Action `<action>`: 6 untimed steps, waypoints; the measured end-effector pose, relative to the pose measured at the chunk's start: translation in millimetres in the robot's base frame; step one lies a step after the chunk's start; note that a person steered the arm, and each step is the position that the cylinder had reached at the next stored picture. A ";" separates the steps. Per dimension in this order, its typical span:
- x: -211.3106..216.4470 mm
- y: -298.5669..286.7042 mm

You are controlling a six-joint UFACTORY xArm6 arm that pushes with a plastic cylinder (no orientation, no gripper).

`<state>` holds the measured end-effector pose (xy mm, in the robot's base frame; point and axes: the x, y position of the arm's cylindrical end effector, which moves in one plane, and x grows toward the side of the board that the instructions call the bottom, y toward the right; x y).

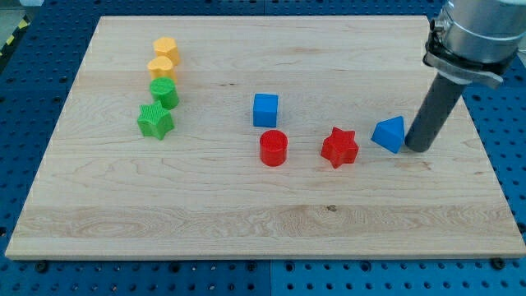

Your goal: Push the blue triangle towards the blue cube

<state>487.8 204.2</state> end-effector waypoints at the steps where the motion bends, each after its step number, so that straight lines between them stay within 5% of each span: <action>1: 23.7 1.9; 6: -15.1 -26.8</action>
<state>472.7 177.5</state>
